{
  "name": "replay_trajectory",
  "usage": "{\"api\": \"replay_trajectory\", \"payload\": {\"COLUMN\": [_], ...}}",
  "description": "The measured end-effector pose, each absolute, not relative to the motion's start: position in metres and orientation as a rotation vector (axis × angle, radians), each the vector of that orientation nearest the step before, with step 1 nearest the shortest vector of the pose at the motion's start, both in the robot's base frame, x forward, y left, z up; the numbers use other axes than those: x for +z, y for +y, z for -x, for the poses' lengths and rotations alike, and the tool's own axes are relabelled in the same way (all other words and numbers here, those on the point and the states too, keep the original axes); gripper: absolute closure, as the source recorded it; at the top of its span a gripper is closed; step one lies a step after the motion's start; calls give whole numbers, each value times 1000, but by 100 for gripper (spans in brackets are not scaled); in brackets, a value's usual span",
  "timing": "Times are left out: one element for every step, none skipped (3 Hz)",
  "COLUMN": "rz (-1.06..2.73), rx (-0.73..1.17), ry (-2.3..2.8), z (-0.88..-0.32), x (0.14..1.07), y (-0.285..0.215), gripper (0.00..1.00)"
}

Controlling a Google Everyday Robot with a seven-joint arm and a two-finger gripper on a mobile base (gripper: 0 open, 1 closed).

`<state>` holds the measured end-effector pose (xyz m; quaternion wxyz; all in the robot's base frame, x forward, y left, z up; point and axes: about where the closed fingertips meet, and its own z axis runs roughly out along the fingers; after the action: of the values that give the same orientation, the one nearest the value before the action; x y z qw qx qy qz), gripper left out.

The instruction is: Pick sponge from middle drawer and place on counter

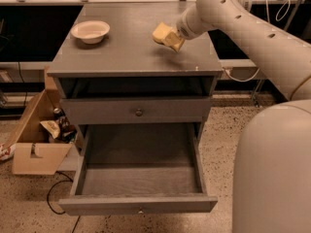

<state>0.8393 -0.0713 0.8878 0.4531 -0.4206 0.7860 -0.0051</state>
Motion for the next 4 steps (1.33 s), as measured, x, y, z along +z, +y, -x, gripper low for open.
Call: {"api": "replay_trajectory", "payload": {"rz": [975, 958, 920, 843], "rx": [-5, 7, 9, -37], "ry": [1995, 2013, 2014, 1989], "z": [-853, -857, -854, -837], "x": [880, 876, 880, 906], "y": [-82, -85, -96, -126], "gripper": [28, 4, 0, 0]}}
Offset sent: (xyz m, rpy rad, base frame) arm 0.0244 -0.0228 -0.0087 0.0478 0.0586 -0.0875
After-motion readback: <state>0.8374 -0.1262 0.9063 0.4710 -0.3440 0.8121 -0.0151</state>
